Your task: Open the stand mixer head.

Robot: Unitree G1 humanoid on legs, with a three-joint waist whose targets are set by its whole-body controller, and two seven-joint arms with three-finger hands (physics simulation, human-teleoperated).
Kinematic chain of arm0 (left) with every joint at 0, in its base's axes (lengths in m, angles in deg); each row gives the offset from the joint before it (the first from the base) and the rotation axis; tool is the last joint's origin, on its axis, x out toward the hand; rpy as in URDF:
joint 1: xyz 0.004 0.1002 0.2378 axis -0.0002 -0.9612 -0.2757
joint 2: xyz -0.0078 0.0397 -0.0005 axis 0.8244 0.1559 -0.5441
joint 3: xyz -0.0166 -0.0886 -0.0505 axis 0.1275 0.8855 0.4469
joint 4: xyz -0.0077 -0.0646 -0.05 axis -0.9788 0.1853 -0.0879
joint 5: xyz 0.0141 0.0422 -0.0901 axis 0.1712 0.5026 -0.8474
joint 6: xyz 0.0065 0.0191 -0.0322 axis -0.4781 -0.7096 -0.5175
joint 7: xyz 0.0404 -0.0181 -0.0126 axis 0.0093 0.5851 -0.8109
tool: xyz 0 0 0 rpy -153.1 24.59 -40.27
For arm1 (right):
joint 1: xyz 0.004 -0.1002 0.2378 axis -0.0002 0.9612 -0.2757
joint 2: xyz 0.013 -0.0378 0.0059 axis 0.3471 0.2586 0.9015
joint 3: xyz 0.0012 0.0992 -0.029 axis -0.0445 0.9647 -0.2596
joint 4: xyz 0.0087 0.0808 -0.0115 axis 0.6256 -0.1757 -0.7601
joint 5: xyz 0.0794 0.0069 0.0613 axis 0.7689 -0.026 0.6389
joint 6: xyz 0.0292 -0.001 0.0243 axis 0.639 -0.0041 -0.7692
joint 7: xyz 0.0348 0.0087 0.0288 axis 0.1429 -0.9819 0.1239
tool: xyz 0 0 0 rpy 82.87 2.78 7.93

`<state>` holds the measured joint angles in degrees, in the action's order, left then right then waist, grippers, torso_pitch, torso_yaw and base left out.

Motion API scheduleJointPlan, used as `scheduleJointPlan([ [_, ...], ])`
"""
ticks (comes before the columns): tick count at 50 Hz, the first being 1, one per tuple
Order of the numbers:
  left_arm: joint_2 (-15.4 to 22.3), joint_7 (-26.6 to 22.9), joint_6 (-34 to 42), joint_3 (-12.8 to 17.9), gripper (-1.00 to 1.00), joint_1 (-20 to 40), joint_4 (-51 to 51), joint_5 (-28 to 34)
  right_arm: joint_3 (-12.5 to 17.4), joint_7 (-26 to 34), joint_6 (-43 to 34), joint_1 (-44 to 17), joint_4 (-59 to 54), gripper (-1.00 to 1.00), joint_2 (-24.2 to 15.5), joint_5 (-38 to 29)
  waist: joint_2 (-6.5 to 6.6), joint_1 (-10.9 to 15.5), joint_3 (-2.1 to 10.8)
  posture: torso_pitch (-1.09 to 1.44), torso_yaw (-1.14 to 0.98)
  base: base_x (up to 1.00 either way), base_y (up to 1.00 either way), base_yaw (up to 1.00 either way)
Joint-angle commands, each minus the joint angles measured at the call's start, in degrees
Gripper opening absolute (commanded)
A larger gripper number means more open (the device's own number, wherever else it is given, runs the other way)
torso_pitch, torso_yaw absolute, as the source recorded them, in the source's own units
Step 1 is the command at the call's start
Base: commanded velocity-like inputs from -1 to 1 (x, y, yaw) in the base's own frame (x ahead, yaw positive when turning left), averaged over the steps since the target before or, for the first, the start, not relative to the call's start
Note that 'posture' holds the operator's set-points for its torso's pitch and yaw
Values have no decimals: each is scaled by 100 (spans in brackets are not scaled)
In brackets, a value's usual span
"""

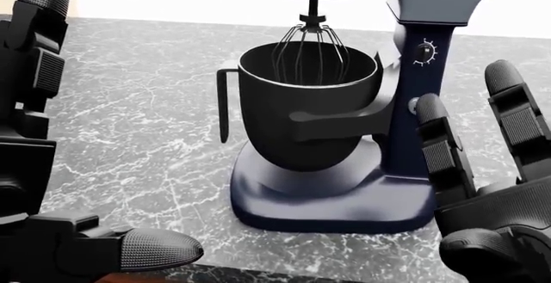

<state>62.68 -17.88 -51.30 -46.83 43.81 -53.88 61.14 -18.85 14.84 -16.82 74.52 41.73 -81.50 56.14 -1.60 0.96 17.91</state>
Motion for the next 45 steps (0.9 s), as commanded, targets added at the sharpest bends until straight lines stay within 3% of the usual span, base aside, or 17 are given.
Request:
scheduleJointPlan([
  [1, 4, 10, -108, -4, 87, 96, -82, 6, 21, 72, 93, -86, 129, 100, -11, -3, 2, 0, -21, -41, 0, 0, 0, 0],
  [45, -4, -2, -88, -31, 87, 91, -105, 37, -99, 489, 207, -280, -548, 100, 106, -561, 20, 6, -13, -41, 0, 0, 0, 0],
])
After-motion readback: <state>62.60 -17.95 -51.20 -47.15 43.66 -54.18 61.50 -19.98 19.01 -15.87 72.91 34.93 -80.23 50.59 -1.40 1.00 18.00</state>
